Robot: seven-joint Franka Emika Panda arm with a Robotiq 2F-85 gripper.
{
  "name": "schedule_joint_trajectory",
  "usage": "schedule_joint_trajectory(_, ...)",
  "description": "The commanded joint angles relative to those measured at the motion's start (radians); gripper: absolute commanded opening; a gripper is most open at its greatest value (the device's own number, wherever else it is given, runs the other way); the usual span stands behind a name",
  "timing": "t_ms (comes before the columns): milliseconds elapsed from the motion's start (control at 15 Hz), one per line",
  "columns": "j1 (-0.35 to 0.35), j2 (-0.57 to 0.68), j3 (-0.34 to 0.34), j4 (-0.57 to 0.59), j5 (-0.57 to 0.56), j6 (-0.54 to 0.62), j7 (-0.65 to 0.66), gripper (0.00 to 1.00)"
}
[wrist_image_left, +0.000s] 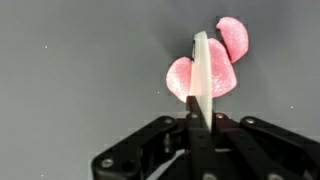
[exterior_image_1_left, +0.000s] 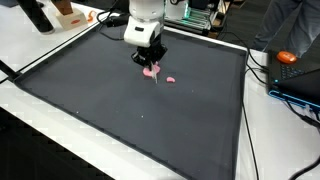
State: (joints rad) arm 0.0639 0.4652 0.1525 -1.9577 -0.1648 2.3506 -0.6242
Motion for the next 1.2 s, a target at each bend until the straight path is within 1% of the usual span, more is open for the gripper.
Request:
schedule_joint_trajectory(0,-0.022,0.018,-0.004,-0.034,0.002,-0.006,-0.003,0.01)
schedule_joint_trajectory(800,-0.043,-0.009,-0.023,-0.094,-0.008,-0.012,0.023,0.01)
schedule_joint_trajectory(1133,-0.05,-0.033,-0.044,-0.135,-0.022,0.002,0.058,0.01)
